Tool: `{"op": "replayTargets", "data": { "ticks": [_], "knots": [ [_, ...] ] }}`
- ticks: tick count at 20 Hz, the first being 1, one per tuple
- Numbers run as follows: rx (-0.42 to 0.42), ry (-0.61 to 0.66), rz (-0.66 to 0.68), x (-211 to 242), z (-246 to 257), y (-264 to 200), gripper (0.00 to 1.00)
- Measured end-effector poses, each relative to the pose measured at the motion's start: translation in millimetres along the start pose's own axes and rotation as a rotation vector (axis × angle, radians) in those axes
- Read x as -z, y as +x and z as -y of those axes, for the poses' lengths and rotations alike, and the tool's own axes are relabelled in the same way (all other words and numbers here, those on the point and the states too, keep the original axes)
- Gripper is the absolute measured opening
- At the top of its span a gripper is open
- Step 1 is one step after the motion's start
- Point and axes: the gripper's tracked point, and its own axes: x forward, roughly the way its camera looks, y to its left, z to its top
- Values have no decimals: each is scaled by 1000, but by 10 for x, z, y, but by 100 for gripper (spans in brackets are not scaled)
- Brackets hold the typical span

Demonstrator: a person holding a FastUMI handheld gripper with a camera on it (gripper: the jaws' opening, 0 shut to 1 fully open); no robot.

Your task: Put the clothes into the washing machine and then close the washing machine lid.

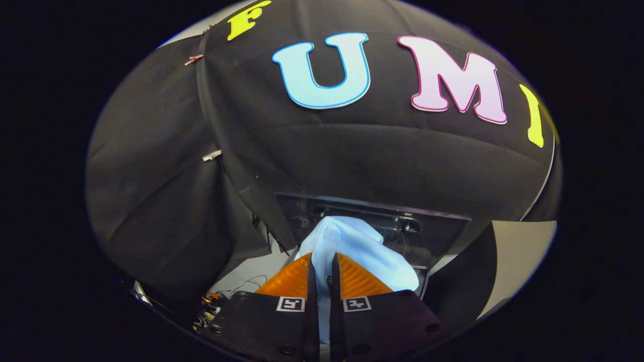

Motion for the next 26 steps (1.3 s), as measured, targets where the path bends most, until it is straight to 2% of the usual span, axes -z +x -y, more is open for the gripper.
{"op": "replayTargets", "data": {
  "ticks": [2,4,5,8,13,17,26],
  "knots": [
    [51,-30,-52,214,160,162,14],
    [71,-12,-82,402,242,217,27],
    [68,10,-97,498,249,258,45],
    [132,45,-166,734,436,213,100],
    [145,138,-173,846,591,189,99],
    [136,152,-169,842,626,105,99],
    [110,149,-101,400,663,-195,99]
  ]
}}
